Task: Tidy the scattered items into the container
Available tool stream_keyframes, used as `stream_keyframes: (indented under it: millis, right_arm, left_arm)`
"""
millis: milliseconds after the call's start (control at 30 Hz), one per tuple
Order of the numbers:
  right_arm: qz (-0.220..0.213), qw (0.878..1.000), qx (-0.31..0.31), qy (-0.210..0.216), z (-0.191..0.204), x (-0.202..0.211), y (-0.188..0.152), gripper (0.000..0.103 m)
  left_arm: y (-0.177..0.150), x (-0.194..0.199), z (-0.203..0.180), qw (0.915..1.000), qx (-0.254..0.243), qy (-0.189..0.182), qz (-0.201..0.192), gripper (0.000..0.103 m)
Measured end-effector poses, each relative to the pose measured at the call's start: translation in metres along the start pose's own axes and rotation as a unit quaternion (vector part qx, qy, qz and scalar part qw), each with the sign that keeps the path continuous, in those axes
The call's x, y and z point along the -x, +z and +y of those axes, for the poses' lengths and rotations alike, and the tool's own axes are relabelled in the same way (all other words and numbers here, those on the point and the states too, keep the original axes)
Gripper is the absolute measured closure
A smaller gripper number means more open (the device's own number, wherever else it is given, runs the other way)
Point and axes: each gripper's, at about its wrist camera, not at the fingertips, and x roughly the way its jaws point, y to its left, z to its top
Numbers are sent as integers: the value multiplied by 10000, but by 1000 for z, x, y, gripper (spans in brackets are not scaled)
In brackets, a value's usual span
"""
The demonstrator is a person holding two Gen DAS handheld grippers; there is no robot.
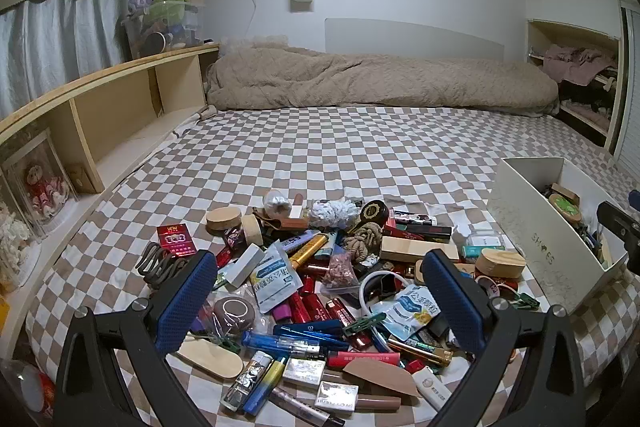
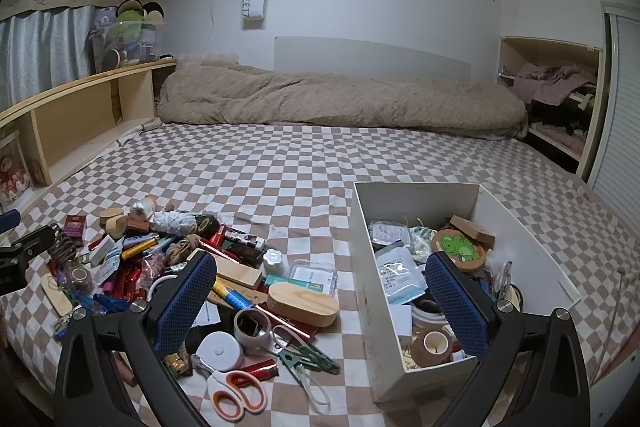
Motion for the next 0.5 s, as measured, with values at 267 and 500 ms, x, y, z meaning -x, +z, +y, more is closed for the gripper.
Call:
stream_keyframes:
  millis: [267,500]
  right_arm:
    - [7,10000,-4,-4,0,0,0,0]
    - [25,10000,-32,-14,0,-1,0,0]
  left_arm:
    - [0,-1,0,10000,-2,-4,17,0]
    - [0,-1,1,10000,6,-7,17,0]
